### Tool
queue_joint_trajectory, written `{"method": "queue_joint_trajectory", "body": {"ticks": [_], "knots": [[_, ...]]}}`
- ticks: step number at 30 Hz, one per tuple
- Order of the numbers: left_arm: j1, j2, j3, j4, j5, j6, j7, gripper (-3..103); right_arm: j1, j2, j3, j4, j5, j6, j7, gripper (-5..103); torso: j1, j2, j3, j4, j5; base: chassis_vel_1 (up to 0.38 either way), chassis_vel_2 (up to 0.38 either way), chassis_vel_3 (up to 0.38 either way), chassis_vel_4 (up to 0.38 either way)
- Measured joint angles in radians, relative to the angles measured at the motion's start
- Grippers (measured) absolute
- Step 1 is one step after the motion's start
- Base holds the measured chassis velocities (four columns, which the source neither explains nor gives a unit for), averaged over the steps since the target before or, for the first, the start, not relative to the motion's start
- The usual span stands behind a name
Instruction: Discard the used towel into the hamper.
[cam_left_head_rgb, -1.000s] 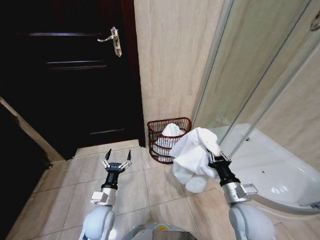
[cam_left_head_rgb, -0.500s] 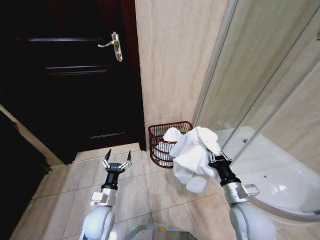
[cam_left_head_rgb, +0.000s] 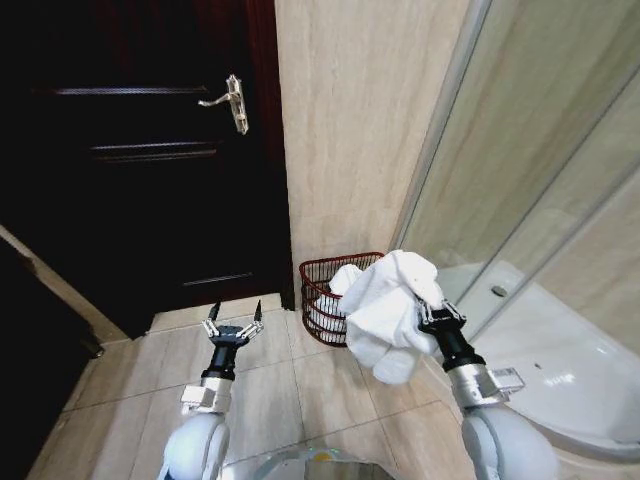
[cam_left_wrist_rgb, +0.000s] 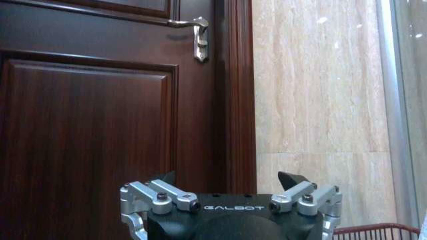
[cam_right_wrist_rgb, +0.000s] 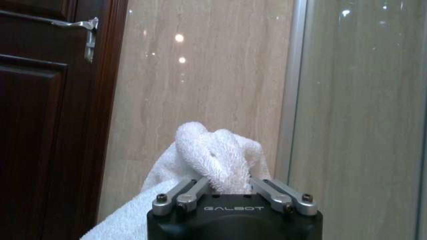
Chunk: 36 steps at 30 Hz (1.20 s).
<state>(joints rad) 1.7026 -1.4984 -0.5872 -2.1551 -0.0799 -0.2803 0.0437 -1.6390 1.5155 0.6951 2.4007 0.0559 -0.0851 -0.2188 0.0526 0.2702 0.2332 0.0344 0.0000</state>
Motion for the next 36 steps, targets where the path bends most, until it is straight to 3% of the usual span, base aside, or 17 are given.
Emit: {"method": "queue_joint_trajectory", "body": {"ticks": [36], "knots": [[0.006, -0.008, -0.004, -0.007, 0.011, -0.003, 0.0, 100, 0.002, -0.004, 0.0, 0.017, 0.013, -0.002, 0.003, 14, 0.044, 0.131, 0.086, 0.0, 0.0, -0.009, 0.014, 0.01, -0.015]]}}
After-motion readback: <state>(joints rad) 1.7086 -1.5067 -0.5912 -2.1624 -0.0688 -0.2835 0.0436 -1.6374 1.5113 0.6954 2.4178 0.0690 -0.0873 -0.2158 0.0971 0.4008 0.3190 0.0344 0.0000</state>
